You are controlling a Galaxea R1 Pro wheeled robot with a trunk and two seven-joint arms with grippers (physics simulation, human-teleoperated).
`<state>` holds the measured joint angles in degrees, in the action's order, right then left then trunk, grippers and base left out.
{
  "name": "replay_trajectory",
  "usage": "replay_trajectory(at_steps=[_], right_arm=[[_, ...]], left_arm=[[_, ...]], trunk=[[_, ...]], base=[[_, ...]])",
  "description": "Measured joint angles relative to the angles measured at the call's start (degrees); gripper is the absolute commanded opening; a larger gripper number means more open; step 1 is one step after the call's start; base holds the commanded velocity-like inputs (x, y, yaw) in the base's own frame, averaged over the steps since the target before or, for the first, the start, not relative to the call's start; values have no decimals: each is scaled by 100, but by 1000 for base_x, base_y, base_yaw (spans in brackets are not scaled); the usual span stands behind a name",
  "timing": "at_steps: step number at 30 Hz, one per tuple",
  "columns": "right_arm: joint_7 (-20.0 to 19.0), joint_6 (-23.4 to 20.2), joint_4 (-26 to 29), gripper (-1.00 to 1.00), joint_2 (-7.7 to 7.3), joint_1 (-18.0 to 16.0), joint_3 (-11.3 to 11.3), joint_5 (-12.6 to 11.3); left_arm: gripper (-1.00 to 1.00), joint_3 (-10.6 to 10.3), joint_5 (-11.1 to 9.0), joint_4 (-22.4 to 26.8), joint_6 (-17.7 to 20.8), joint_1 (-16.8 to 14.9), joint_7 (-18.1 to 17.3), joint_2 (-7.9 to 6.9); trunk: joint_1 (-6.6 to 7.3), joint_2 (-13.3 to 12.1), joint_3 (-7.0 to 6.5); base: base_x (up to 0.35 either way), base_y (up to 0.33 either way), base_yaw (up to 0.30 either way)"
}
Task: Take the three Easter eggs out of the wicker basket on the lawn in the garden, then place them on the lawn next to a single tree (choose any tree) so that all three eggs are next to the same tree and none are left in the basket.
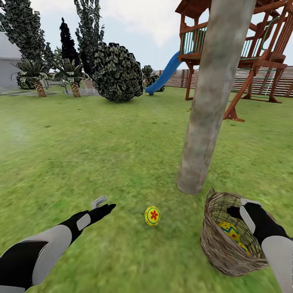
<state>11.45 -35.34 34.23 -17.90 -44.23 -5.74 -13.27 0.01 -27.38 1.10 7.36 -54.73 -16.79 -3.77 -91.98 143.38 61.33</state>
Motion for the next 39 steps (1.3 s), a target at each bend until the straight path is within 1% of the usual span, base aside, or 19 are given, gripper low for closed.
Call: replay_trajectory(at_steps=[2, 7, 18, 21, 23, 25, 28, 30, 31, 32, 33, 35, 36, 37, 39], right_arm=[[0, 0, -142, 100, -1, -54, 1, 4], [-1, 2, -735, 100, -3, -354, 20, 29], [-9, -11, -943, 100, -9, -427, 29, 33], [-6, -67, -931, 100, -9, -427, 26, -2], [-72, -252, -923, 100, -11, -427, 27, -22], [-107, -341, -913, 100, -6, -427, 28, -17], [-87, -403, -901, 100, 10, -434, 28, 5], [-66, -496, -904, 100, 19, -510, 28, 16], [5, -761, -909, 100, 27, -696, 30, 22], [81, -961, -909, 100, 23, -791, 30, 26], [109, -1017, -909, 100, 19, -822, 30, 25], [180, -1151, -908, 100, 3, -941, 32, 28], [191, -1180, -908, 100, 0, -969, 33, 28], [199, -1211, -908, 100, -5, -996, 34, 30], [212, -1443, -905, 100, -30, -1084, 38, 30]], left_arm=[[100, 0, 0, 0, 3, 0, -1, -1], [100, -2, 0, -1, 9, -1, -3, 6], [100, 0, 1, 5, 2, -1, 15, 13], [100, -1, -2, 7, 7, -1, 30, 25], [100, -1, 0, 7, 10, -1, 36, 33], [100, -4, 2, 7, 29, -1, 55, 36], [100, -9, 2, 29, 78, -1, 170, 33], [100, -10, 0, 164, 222, -1, 358, 31], [100, -3, -32, 600, 817, -2, 825, 20], [100, 5, -53, 1111, 1575, -3, 1188, 6], [100, 9, -56, 1303, 1840, -2, 1300, 1], [100, 85, -90, 1966, 2711, -2, 1627, 2], [100, 111, -88, 2122, 2907, -1, 1701, 6], [100, 151, -93, 2400, 3247, -2, 1853, 14], [100, 206, -123, 2943, 3947, 3, 2255, 71]], trunk=[[0, 0, 0], [-2, 0, 0], [-2, 0, 0], [-10, 4, 66], [-15, 6, 110], [-20, 9, 155], [-28, 13, 221], [-33, 16, 265], [-35, 18, 286], [-37, 19, 308], [-41, 20, 332], [-45, 23, 375], [-48, 24, 398], [-51, 25, 420], [-56, 28, 464]], base=[[186, -174, 0], [49, -46, 0], [3, -3, 0], [0, 0, 0], [0, 0, 0], [0, 0, 0], [0, 0, 0], [0, 0, 0], [0, 0, 0], [0, 0, 0], [0, 0, 0], [0, 0, 0], [0, 0, 0], [0, 0, 0], [0, 0, 0]])
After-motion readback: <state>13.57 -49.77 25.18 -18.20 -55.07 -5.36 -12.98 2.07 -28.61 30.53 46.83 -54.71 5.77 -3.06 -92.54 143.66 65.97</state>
